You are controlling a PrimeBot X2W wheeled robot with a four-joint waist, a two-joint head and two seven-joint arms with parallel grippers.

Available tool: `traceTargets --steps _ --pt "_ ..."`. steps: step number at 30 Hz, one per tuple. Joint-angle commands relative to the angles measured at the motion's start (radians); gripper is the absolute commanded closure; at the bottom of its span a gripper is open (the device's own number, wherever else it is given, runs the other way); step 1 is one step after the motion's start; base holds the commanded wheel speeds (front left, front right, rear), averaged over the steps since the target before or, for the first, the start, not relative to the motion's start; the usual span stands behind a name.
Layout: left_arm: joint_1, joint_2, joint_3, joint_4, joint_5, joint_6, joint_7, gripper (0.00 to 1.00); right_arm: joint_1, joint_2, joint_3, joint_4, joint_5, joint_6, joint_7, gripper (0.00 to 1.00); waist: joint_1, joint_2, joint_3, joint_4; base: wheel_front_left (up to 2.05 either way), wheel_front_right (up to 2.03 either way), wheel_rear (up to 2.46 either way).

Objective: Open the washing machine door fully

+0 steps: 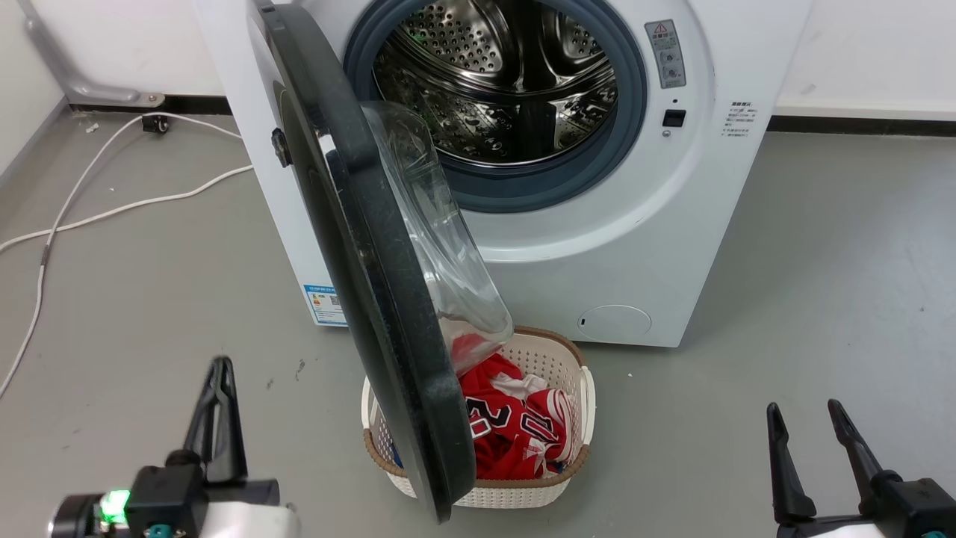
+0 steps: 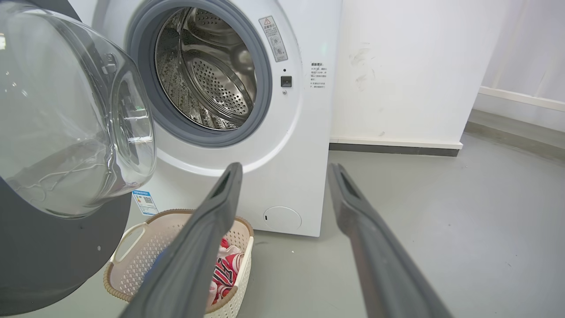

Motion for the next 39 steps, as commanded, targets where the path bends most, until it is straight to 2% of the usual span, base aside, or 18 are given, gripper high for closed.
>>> traceTargets --steps 1,9,18,23,39 --pt "-0.02 0.006 0.003 -0.037 0.006 0.006 -0.003 1.0 -0.01 0.003 -0.001 0.004 0.005 0.0 -0.002 0.0 -0.0001 0.0 -0.001 0.0 0.0 0.0 0.0" --pt "-0.086 0.031 -0.034 -0.232 0.035 -0.004 -0.003 1.0 -0.022 0.003 -0.006 0.022 0.004 0.0 -0.002 0.0 -0.0001 0.0 -0.001 0.004 0.0 0.0 0.0" --pt "-0.185 0.048 -0.183 -0.364 0.054 -0.057 -0.003 1.0 -0.044 0.003 -0.009 0.053 0.007 0.0 -0.002 0.0 -0.0001 0.0 0.001 0.002 0.0 0.0 0.0" --pt "-0.228 0.046 -0.301 -0.387 0.068 -0.094 -0.003 1.0 -0.056 0.003 -0.011 0.071 0.008 0.0 -0.002 0.0 -0.0001 0.0 0.002 -0.002 0.0 0.0 0.0" --pt "-0.3 0.019 -0.607 -0.33 0.04 -0.15 -0.003 1.0 -0.087 -0.022 0.003 0.111 0.031 0.0 -0.002 0.0 -0.0001 0.0 0.013 -0.008 0.0 0.0 0.0"
